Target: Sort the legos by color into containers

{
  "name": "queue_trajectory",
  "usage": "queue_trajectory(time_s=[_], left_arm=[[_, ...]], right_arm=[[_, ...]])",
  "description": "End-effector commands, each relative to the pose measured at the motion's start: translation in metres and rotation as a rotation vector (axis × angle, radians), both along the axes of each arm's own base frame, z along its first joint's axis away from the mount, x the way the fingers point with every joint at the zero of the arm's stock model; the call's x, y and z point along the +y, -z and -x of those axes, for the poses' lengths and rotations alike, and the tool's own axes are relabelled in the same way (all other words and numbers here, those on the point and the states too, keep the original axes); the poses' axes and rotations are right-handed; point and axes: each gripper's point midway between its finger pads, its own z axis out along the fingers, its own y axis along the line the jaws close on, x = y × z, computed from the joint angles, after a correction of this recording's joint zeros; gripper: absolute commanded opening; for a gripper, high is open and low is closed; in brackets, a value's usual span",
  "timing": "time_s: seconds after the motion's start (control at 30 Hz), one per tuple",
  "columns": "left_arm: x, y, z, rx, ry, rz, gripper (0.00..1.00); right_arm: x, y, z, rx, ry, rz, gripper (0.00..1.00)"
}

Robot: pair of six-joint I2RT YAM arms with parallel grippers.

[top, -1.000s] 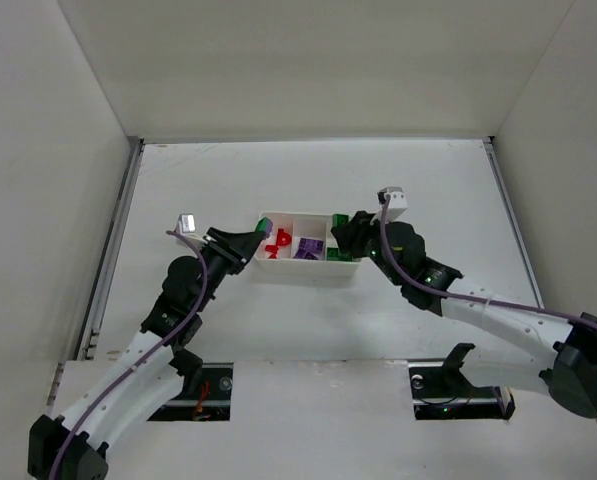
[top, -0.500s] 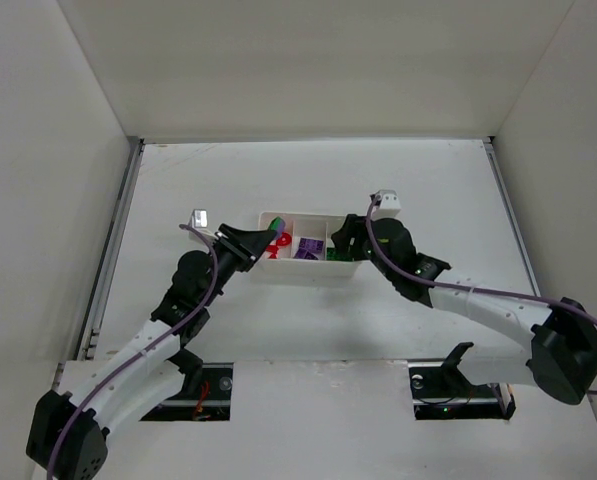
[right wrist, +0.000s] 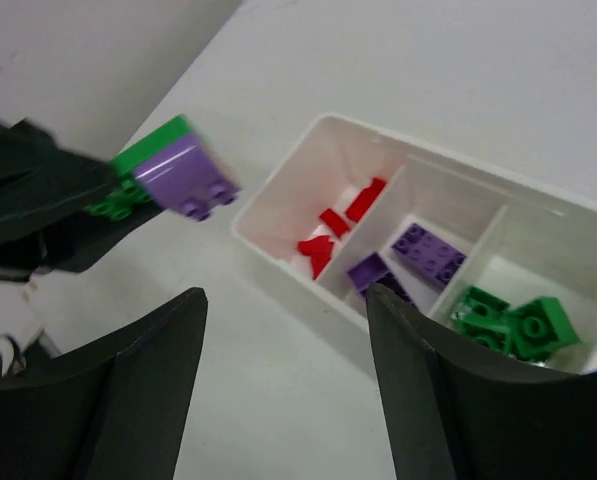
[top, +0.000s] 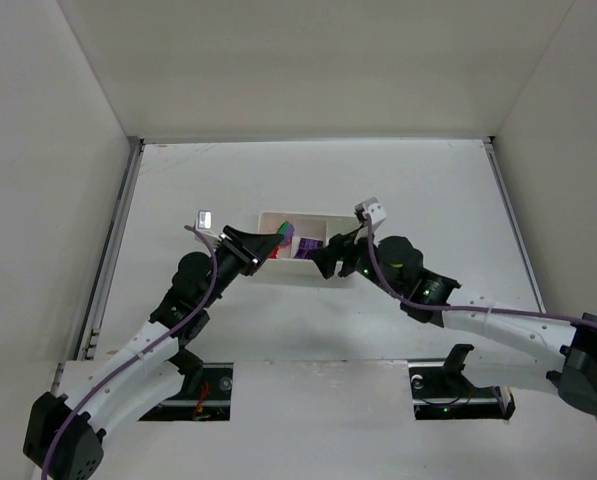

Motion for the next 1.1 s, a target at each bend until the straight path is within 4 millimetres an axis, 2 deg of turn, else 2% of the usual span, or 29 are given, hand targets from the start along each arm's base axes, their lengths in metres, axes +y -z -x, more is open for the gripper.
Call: queue_trajectory(time_s=[0.0, 0.17, 0.4, 0.67, 0.83, 1.07], left_arm=[[-0.008, -0.033, 0.013, -0.011, 0.063, 0.073, 0.22], [-0.012, -0.024, 0.029, 0.064, 0.099, 0.080, 0.22], [-0.016, -0.007, 0.044, 0.136, 0.137, 0.047, 0.22], [-0.015, -0.020, 0.048, 0.137, 0.147, 0.155, 0.22], [-0.016, -0.024, 0.046, 0.147, 0.148, 0.223, 0.22], [-0.018, -0.021, 0.047, 0.179, 0.158, 0.279, 0.22]], right_arm=[[0.031, -0.012, 0.016, -0.116, -0.147, 0.036, 0.73], [0.052, -0.019, 0.027, -0.190, -0.205, 0.039, 0.74], [0.058, -0.028, 0.039, -0.208, -0.238, -0.014, 0.66], [0.065, -0.008, 0.049, -0.186, -0.258, 0.041, 0.68], [0.069, 0.000, 0.046, -0.185, -0.245, 0.037, 0.70], [0.073, 0.004, 0.038, -0.210, -0.214, 0.023, 0.64]])
